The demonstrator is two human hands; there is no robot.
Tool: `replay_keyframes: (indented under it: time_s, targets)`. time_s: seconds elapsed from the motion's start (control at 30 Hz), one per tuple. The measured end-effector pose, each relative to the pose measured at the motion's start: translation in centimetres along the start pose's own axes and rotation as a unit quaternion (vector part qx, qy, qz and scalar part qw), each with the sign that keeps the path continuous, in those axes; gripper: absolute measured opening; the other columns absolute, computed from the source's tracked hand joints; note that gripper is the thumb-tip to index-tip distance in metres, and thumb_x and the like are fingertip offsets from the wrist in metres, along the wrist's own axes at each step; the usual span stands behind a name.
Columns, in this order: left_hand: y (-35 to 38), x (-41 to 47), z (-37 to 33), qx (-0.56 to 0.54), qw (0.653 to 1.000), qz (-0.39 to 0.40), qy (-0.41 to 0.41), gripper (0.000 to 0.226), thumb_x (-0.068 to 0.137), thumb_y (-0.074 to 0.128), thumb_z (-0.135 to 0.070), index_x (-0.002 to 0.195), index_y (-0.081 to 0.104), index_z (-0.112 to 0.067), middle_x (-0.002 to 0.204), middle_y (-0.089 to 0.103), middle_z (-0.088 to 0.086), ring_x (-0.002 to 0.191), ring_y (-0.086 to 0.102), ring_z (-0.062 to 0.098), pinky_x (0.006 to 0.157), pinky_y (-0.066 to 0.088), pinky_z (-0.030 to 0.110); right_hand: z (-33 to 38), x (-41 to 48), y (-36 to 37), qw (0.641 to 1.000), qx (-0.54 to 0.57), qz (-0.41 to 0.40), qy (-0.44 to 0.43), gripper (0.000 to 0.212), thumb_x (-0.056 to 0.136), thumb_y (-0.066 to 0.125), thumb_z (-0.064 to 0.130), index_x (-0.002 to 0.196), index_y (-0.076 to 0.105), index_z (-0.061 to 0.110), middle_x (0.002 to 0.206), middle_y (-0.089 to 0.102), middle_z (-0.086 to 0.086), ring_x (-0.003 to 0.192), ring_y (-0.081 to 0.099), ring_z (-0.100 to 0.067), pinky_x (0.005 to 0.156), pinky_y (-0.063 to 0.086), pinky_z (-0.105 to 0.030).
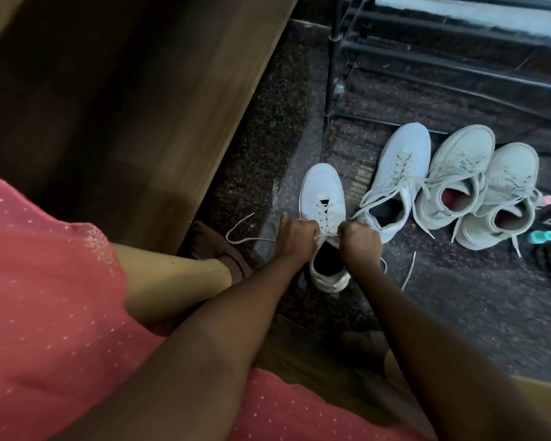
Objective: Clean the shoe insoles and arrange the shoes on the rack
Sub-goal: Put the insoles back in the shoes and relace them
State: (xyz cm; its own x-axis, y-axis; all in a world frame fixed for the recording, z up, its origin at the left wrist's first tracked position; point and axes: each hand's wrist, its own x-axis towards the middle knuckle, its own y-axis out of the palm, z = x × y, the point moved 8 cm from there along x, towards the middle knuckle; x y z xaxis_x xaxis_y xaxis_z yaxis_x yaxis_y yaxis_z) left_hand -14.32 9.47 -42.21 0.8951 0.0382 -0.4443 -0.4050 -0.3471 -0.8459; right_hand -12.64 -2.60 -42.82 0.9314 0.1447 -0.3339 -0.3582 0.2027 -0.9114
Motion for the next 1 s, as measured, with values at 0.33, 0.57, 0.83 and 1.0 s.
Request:
replay_keyframes:
  time_s: [0.33, 0.57, 0.83, 1.0]
  targets:
    - [1.5, 0.5, 0.4, 0.031, 0.999, 0.021, 0.018, 0.018, 0.09, 0.046, -0.011, 0.092, 0.064, -0.013, 0.096, 0.064, 0.014, 0.1, 0.056, 0.029, 0.117, 0.007, 0.039, -1.0, -0.2, 0.2, 1.0, 0.012, 0.011, 0.011, 0.01, 0.082, 0.06, 0.011, 0.085, 0.068, 0.006, 0.08, 0.067, -0.019, 0.079, 0.063, -0.035, 0.065, 0.046, -0.034]
    - [1.8, 0.7, 1.1, -0.044, 0.993, 0.114, -0.007, 0.025, 0.093, 0.052, -0.022, 0.111, 0.066, -0.011, 0.119, 0.057, 0.015, 0.117, 0.048, 0.028, 0.1, 0.034, 0.032, -3.2, 0.0, 1.3, 0.983, 0.101, 0.141, 0.067, 0.026, 0.088, 0.06, 0.023, 0.103, 0.066, 0.004, 0.098, 0.063, -0.017, 0.095, 0.06, -0.032, 0.074, 0.046, -0.033]
    - [-1.1, 1.0, 1.2, -0.496, 0.861, 0.036, -0.107, 0.019, 0.087, 0.058, -0.011, 0.07, 0.067, -0.01, 0.079, 0.071, 0.004, 0.073, 0.056, 0.009, 0.077, 0.043, 0.022, -3.6, -1.7, -2.1, 0.805, 0.542, 0.23, 0.079, 0.01, 0.084, 0.06, -0.006, 0.083, 0.068, 0.0, 0.081, 0.067, 0.001, 0.082, 0.059, -0.01, 0.071, 0.048, -0.014]
    - [-2.0, 1.0, -2.1, -0.569, 0.819, 0.031, -0.064, 0.032, 0.1, 0.037, -0.003, 0.078, 0.059, -0.009, 0.066, 0.067, -0.007, 0.065, 0.063, 0.004, 0.076, 0.047, 0.023, -2.5, -1.6, -4.6, 0.745, 0.634, 0.207, 0.04, 0.025, 0.084, 0.053, -0.013, 0.081, 0.073, 0.003, 0.116, 0.062, -0.01, 0.109, 0.058, -0.019, 0.077, 0.052, -0.014]
